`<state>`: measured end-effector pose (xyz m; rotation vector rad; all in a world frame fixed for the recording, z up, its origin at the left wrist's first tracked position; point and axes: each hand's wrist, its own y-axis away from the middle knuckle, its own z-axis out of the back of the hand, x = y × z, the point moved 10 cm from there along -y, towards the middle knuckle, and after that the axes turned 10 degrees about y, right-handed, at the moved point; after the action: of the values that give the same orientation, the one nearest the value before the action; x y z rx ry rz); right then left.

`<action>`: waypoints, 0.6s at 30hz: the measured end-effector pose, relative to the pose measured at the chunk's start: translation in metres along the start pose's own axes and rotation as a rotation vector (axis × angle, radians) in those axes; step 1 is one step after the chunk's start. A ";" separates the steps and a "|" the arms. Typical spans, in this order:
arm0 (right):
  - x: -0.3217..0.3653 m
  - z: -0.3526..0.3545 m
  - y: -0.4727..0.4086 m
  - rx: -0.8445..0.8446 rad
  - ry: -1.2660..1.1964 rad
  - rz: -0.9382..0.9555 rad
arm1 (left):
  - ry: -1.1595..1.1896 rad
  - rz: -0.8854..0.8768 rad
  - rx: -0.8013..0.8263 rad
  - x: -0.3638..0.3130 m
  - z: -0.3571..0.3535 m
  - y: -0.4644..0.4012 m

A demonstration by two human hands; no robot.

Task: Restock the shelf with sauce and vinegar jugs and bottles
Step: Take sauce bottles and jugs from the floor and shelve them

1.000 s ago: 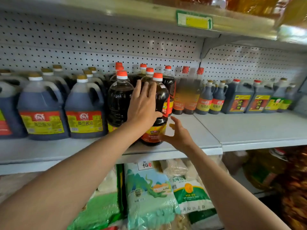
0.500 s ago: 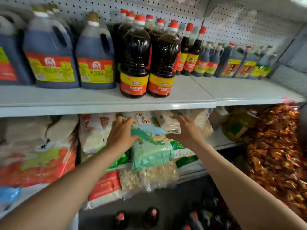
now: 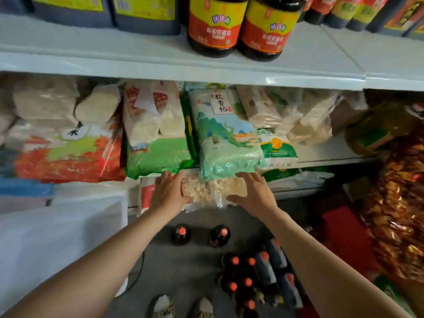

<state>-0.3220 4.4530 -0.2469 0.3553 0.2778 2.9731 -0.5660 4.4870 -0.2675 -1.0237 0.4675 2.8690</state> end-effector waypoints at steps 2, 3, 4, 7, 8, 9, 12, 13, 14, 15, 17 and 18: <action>-0.013 -0.041 -0.001 0.048 -0.029 -0.008 | 0.031 0.038 0.036 0.020 -0.037 -0.003; -0.020 -0.063 -0.002 0.075 -0.044 -0.016 | 0.068 0.067 0.048 0.033 -0.056 -0.004; -0.027 -0.086 -0.002 0.101 -0.062 -0.025 | 0.118 0.102 0.055 0.048 -0.075 -0.004; -0.046 -0.156 -0.004 0.171 -0.136 -0.049 | 0.231 0.193 0.062 0.094 -0.128 0.000; -0.051 -0.180 -0.004 0.196 -0.161 -0.063 | 0.251 0.228 0.064 0.112 -0.146 0.002; -0.056 -0.204 -0.005 0.224 -0.190 -0.078 | 0.268 0.268 0.064 0.130 -0.163 0.004; -0.066 -0.277 -0.007 0.283 -0.290 -0.116 | 0.298 0.363 0.070 0.185 -0.212 0.009; -0.068 -0.302 -0.008 0.298 -0.324 -0.124 | 0.293 0.388 0.080 0.203 -0.229 0.009; -0.069 -0.326 -0.011 0.317 -0.352 -0.127 | 0.285 0.408 0.093 0.222 -0.246 0.007; -0.070 -0.352 -0.014 0.341 -0.376 -0.127 | 0.280 0.427 0.106 0.240 -0.263 0.004; -0.074 -0.403 -0.024 0.387 -0.417 -0.127 | 0.284 0.459 0.121 0.274 -0.298 -0.006; -0.076 -0.428 -0.031 0.411 -0.431 -0.126 | 0.302 0.476 0.130 0.291 -0.316 -0.013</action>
<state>-0.3504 4.4000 -0.6782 0.9626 0.8202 2.6091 -0.5976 4.3903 -0.6852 -1.5056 1.0320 3.0165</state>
